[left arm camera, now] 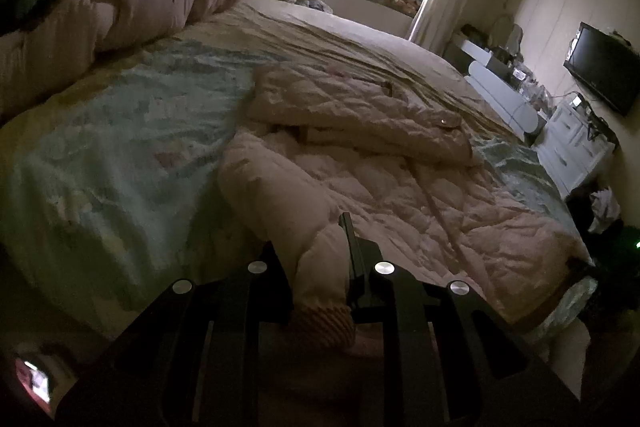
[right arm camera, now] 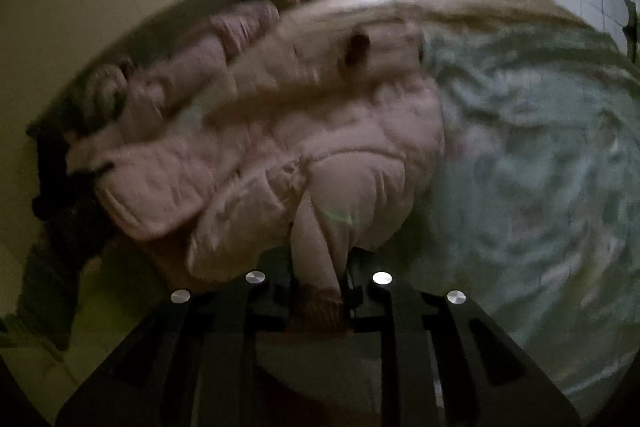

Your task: Fold large clothes

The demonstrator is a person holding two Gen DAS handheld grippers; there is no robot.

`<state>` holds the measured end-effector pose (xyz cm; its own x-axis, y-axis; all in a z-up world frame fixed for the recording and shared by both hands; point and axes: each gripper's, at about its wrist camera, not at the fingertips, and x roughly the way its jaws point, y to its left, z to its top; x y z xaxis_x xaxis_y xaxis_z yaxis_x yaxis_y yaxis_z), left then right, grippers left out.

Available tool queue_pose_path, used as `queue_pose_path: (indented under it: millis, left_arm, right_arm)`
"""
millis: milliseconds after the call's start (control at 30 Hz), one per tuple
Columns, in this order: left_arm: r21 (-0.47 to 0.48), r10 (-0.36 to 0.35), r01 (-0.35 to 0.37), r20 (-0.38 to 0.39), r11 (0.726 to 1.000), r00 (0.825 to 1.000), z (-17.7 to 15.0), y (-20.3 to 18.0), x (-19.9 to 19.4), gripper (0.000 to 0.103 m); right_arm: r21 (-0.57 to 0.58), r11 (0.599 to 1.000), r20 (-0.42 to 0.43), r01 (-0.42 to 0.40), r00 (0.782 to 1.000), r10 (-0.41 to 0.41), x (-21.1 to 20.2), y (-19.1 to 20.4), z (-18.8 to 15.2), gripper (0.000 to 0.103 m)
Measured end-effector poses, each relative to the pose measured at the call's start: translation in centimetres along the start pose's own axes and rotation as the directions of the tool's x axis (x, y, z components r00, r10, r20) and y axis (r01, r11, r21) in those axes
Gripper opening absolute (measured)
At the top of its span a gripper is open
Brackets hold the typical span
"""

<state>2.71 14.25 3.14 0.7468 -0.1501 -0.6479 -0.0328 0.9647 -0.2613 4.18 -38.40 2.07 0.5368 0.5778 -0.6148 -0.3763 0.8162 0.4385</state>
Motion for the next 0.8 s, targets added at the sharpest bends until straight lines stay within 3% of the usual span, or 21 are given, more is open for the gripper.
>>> queue_pose_path:
  millis: [167, 800]
  left_arm:
    - [-0.002, 0.004, -0.004, 0.025, 1.0, 1.0, 1.1, 0.1, -0.2, 0.011]
    - [0.019, 0.036, -0.037, 0.088, 0.999, 0.996, 4.1, -0.2, 0.6, 0.011]
  right_arm:
    - [0.008, 1.0, 0.099, -0.029, 0.995, 0.028, -0.9, 0.1, 2.8, 0.017]
    - [0.012, 1.0, 0.193, -0.02, 0.981, 0.017, 0.8, -0.5, 8.6, 0.017]
